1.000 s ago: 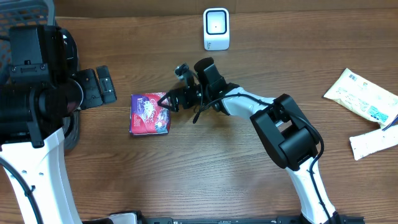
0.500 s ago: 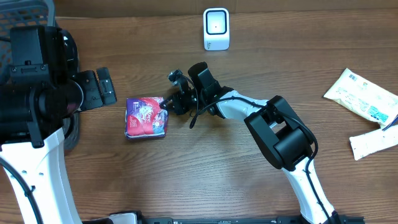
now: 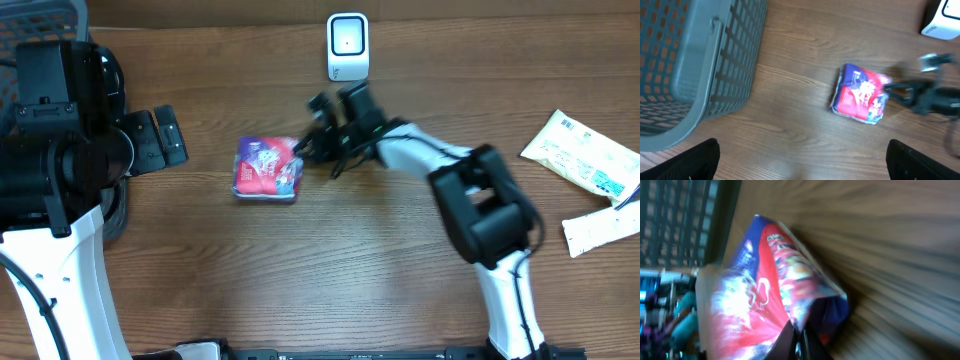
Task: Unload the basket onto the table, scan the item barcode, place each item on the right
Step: 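Lift the pink box toward the scanner and set it near center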
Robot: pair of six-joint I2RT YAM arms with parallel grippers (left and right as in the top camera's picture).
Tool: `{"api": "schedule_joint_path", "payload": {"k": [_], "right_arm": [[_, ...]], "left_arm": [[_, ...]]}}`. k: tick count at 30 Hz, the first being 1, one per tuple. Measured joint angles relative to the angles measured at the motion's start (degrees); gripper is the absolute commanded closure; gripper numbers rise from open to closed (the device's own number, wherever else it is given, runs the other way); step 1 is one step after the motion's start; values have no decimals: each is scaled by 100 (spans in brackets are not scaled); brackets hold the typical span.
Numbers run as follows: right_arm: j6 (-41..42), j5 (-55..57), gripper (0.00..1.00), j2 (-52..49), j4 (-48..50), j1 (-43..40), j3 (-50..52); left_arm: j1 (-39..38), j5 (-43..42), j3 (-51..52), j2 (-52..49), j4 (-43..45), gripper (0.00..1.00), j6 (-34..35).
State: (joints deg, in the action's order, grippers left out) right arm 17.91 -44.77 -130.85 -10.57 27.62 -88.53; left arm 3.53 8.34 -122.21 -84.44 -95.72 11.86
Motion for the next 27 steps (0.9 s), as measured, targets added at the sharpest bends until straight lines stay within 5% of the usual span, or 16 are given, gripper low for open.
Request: {"api": "schedule_joint_path", "payload": {"k": [9, 17, 18, 21, 26, 27], "right_arm": [[-330, 575, 96, 2345, -2800, -654, -46], [-546, 2509, 96, 2688, -4597, -645, -55], [-566, 2684, 82, 2686, -4717, -643, -52], [-575, 2953, 0, 2686, -4824, -632, -52], [-588, 3338, 0, 2686, -5066, -629, -24], [-599, 3375, 0, 2686, -5021, -651, 17]], "left_arm": [[0, -352, 2, -68, 323, 1, 4], [0, -817, 70, -651, 402, 8, 20], [0, -839, 79, -739, 400, 8, 20], [-2, -892, 81, -944, 402, 8, 20], [-107, -1139, 96, -1121, 577, 9, -46], [-175, -1226, 103, -1137, 680, 18, -72]]}}
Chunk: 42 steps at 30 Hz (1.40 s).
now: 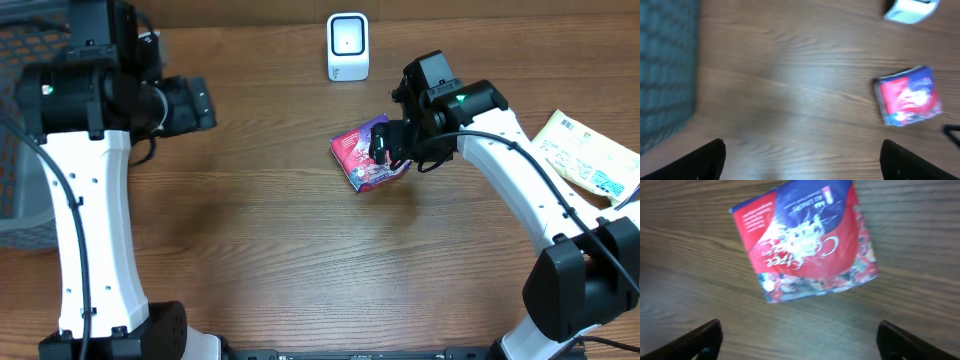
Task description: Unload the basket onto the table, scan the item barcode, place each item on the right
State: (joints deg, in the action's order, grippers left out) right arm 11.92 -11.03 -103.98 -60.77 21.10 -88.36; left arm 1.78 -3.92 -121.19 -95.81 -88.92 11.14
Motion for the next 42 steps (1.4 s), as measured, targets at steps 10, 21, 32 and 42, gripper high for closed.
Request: {"api": "schedule_joint_path", "payload": {"k": [10, 21, 32, 42], "right_arm": [[24, -1709, 0, -24, 2369, -1209, 1947], [671, -2879, 44, -138, 3851, -1346, 2579], [1167, -3106, 83, -883, 4120, -1349, 2579], [1226, -3274, 96, -896, 4426, -1351, 2575]], "left_arm": [[-1213, -1469, 1432, -581, 1582, 51, -365], [-1729, -1784, 2363, -1464, 2973, 96, -313], [-1862, -2245, 2371, -2481, 4181, 96, 101], [-1818, -2675, 2369, -3075, 4201, 96, 223]]}}
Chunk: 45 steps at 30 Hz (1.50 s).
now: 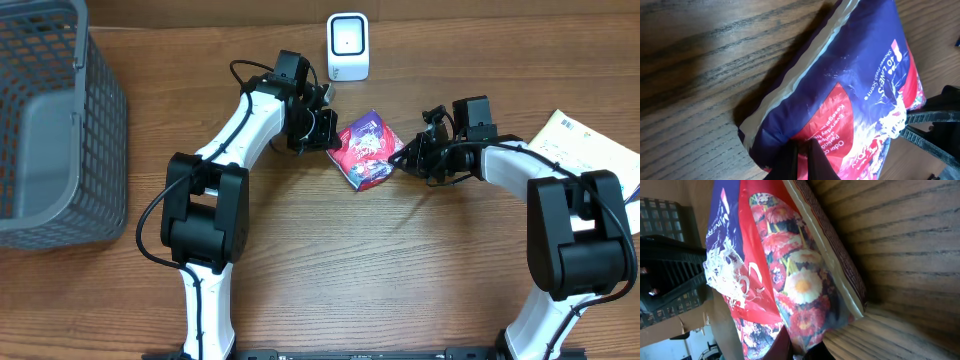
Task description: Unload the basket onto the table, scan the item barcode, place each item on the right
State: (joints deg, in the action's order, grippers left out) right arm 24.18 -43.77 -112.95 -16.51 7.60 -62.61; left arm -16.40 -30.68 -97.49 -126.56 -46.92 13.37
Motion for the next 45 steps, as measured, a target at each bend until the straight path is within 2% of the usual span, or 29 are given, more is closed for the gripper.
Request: {"api": "schedule_joint_path", "payload": {"k": [8, 10, 14, 18, 19, 20, 24, 27, 31, 32, 33, 35, 36, 41, 45], "right_arm": [[-221, -129, 96, 175, -81, 0, 0], [-280, -114, 96, 428, -151, 0, 4], [-485, 166, 96, 1283, -588, 17, 4], [-907, 951, 96, 2149, -1668, 81, -107], [-1045, 1257, 96, 2321, -2031, 96, -166], [-1202, 1661, 96, 2487, -2409, 122, -254], [-1561, 3110, 96, 2730, -3740, 428, -647], [-1740, 4148, 96, 2771, -4505, 968, -1051], [-1856, 5180, 96, 2771, -4752, 1982, -1421], [-1862, 5414, 88, 2771, -4682, 2245, -1467], [-1871, 5622, 51, 2771, -4542, 2538, -1495], [-1587, 5869, 27, 2761, -4336, 2999, -1530], [-1355, 5880, 0, 2756, -4317, 3053, -1534], [7, 5604, 0, 2693, -4734, 2516, -1534], [566, 5372, 0, 2691, -5252, 1685, -1532]], "left_arm": [[0, -37, 0, 0, -105, 96, 2], [0, -63, 0, 0, -149, 92, 2], [-2, -120, 0, -11, -210, 59, 17], [-13, -103, 2, -87, -247, 28, 44], [-11, -98, 2, -105, -251, 10, 35], [-11, -94, 2, -114, -262, 2, 39], [57, -81, -59, -114, -354, 0, 20], [173, -83, -260, -118, -575, 0, -24], [474, -81, -621, -118, -855, 0, -157], [553, -81, -697, -118, -916, 0, -186], [621, -81, -752, -118, -960, 0, -201], [785, -79, -822, -118, -1095, 0, -282], [844, -79, -833, -118, -1207, 0, -326], [925, -31, -833, -118, -1700, 0, -780], [800, 70, -833, -118, -1770, 0, -1049]]}}
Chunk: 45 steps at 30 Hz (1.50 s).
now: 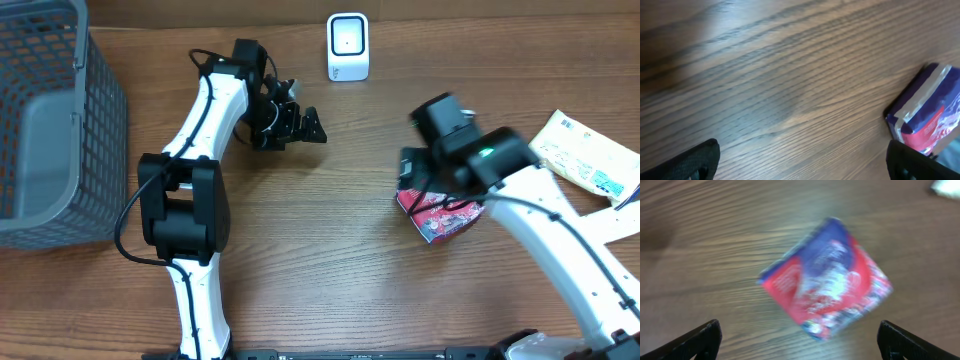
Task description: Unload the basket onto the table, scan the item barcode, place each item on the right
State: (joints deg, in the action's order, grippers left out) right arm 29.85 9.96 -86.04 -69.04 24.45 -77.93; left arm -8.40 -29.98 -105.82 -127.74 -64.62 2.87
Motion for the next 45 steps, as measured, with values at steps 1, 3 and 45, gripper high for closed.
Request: {"api": "schedule_joint_path", "payload": {"k": [1, 3, 45], "right_arm": [[35, -90, 0, 0, -26, -186, 4], [-66, -417, 0, 0, 59, -658, 74], [-2688, -4809, 96, -1368, 3762, -3617, 2983]], "left_arm": [[-33, 15, 0, 0, 13, 0, -26], [-70, 24, 0, 0, 42, 0, -59], [-101, 463, 0, 0, -417, 0, -160]]}}
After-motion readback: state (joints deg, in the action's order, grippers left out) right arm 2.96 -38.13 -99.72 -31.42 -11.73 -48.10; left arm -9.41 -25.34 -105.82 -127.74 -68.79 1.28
